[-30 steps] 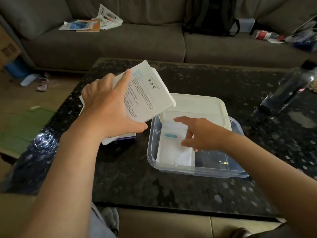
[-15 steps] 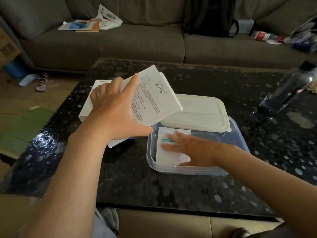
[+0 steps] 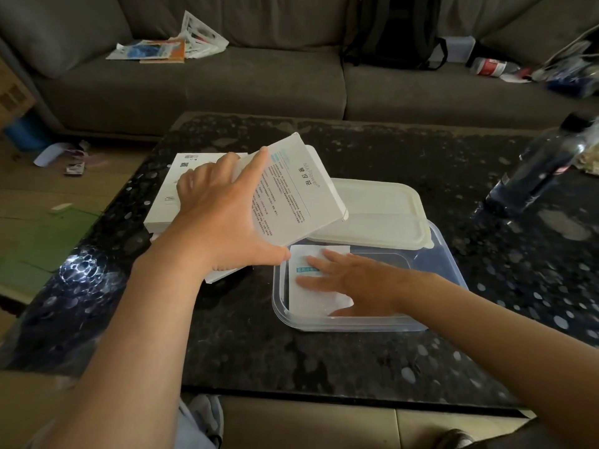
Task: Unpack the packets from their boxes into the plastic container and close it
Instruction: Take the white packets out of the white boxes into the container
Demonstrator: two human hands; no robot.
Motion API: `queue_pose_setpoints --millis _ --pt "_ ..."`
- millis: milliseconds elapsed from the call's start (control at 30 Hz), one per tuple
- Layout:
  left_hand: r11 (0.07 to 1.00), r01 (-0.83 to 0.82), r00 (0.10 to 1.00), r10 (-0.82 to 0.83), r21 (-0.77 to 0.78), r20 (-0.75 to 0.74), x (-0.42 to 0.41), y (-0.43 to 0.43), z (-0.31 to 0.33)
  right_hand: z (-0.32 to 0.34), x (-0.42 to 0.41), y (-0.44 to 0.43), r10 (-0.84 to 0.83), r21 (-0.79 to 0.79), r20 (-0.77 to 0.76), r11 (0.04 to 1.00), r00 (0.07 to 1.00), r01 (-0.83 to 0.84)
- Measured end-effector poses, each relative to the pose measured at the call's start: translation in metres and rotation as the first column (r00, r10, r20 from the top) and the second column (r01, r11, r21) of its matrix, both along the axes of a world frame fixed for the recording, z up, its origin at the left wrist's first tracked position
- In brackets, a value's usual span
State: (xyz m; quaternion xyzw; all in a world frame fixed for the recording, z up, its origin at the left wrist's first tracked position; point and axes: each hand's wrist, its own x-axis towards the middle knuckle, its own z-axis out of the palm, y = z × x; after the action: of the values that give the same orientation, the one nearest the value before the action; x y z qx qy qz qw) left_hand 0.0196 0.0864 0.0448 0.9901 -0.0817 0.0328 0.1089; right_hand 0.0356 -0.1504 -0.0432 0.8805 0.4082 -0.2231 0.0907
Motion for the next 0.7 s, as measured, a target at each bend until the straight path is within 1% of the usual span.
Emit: queue_pose_setpoints --millis 167,300,333,367,400,433,500,567,633,667,700 --pt "1.000 0.016 1.000 -0.016 0.021 -0.010 -0.001 -0.005 0.000 -0.003 -0.001 0.000 0.006 -0.021 0.083 1.000 0.997 -0.004" --pt "0.999 0.029 1.000 -0.028 0.027 -0.011 -0.001 -0.006 -0.001 -0.001 -0.002 0.000 -0.005 0.023 0.073 1.000 0.997 0.003" --pt "0.999 0.033 0.999 -0.033 0.026 -0.008 -0.001 -0.006 -0.001 0.003 -0.004 -0.001 -0.053 0.062 0.038 0.997 0.998 0.050" --pt "0.999 0.037 0.999 -0.037 0.023 -0.008 -0.001 -0.005 -0.001 0.010 -0.006 -0.004 -0.140 0.121 -0.032 0.982 0.990 0.143" --pt "0.999 0.040 0.999 -0.040 0.017 -0.012 -0.001 -0.005 -0.002 0.020 -0.009 -0.009 -0.235 0.192 -0.123 0.947 0.964 0.256" --pt "0.999 0.043 0.999 -0.043 0.013 -0.017 -0.001 -0.004 -0.002 0.031 -0.011 -0.018 -0.306 0.272 -0.205 0.895 0.930 0.355" --pt "0.998 0.059 0.998 -0.058 0.015 -0.028 -0.001 -0.005 -0.002 0.056 -0.016 -0.038 -0.407 0.426 -0.290 0.755 0.866 0.498" --pt "0.995 0.093 0.995 -0.092 0.026 -0.044 -0.001 -0.009 0.000 0.079 -0.022 -0.057 -0.506 0.580 -0.359 0.537 0.784 0.612" --pt "0.989 0.146 0.988 -0.144 0.038 -0.056 -0.002 -0.018 0.003 0.094 -0.025 -0.065 -0.543 0.704 -0.415 0.316 0.730 0.636" --pt "0.984 0.175 0.984 -0.172 0.046 -0.052 -0.004 -0.023 0.004 0.099 -0.024 -0.065 -0.545 0.743 -0.429 0.241 0.721 0.625" --pt "0.977 0.206 0.978 -0.203 0.055 -0.041 -0.005 -0.028 0.005 0.101 -0.023 -0.062 -0.540 0.760 -0.447 0.192 0.713 0.621"
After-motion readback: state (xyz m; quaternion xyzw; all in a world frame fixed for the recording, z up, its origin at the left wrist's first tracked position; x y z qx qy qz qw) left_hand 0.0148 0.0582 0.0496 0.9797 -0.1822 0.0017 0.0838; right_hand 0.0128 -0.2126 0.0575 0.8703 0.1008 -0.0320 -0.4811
